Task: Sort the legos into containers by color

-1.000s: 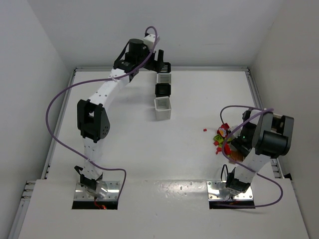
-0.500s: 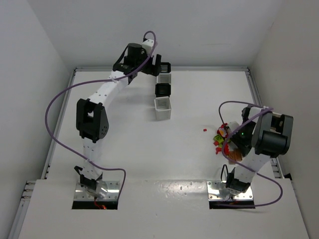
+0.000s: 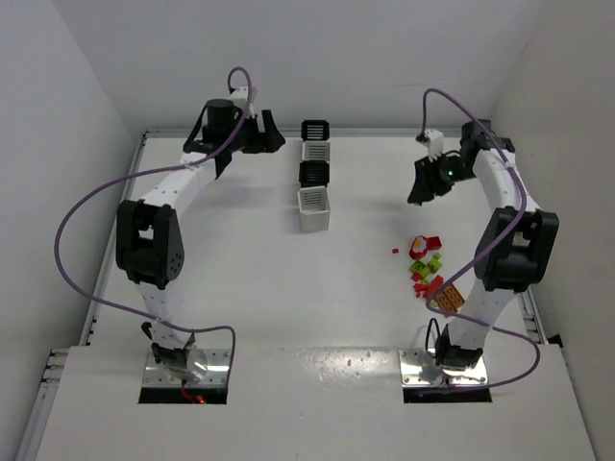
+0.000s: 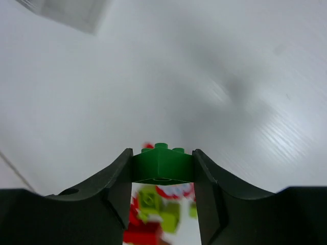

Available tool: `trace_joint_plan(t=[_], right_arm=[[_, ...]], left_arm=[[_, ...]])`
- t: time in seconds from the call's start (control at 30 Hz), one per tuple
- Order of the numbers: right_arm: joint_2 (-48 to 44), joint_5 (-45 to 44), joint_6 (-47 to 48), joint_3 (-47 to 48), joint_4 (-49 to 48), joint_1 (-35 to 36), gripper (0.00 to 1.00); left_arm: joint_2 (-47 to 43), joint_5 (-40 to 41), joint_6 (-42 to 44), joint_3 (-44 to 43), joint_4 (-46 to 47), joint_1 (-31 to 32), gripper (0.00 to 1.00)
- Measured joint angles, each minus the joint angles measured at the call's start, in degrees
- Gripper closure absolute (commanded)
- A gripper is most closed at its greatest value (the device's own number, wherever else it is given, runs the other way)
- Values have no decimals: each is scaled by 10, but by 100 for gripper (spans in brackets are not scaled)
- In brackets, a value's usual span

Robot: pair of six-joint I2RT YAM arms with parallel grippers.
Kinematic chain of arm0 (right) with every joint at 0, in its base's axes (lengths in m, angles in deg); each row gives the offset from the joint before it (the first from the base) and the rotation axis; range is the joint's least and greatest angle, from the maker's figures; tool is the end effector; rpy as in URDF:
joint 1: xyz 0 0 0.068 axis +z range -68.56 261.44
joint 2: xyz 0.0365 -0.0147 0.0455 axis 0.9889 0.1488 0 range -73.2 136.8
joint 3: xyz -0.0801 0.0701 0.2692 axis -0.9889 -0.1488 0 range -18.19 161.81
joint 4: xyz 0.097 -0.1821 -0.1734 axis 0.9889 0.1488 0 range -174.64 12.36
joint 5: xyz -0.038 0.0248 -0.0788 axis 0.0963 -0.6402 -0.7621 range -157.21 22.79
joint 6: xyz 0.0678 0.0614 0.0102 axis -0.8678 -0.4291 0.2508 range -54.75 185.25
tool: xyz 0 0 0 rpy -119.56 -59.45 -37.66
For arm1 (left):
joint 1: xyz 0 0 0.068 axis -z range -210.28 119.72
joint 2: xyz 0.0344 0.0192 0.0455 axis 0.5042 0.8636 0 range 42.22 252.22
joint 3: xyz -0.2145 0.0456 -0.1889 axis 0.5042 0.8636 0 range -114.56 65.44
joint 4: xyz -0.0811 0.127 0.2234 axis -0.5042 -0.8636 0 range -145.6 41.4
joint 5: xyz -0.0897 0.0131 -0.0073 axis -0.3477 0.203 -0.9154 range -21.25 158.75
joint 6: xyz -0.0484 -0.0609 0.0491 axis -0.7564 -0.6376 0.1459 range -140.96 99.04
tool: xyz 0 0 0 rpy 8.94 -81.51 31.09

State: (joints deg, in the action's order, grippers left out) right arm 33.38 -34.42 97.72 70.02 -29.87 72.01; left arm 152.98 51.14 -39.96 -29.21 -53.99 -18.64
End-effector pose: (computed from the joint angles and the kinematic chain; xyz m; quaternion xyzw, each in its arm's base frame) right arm 0.4033 -0.0216 0.2226 -0.2301 0.9216 0.2105 0.2312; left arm 0.5063 -0.1298 0.3077 0.0335 0.8207 -0.2690 0.5030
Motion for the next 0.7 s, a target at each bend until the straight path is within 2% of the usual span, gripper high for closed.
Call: trace_joint_plan(t=[0.1, 0.23, 0.33, 0.4, 0.47, 0.57, 0.7], right_arm=[[3, 94, -90, 30, -24, 25, 89], [36, 208, -275, 35, -115, 58, 91], [60, 268, -488, -13, -290, 81, 94], [63, 279, -684, -84, -452, 91, 96], [78, 275, -823, -118, -558, 97, 98], [97, 253, -960, -119, -635, 104, 100], [96, 222, -1066, -107, -671, 114, 100]], left_arm=[[-38, -19, -14, 54, 19, 10, 16], [-93, -29, -11, 131, 48, 52, 16], [-113, -37, -3, 155, 54, 97, 16], [-118, -41, 1, 160, 58, 125, 17], [-119, -40, 3, 163, 59, 146, 17], [-119, -24, 3, 165, 62, 167, 18], [-118, 5, -1, 165, 65, 188, 21]])
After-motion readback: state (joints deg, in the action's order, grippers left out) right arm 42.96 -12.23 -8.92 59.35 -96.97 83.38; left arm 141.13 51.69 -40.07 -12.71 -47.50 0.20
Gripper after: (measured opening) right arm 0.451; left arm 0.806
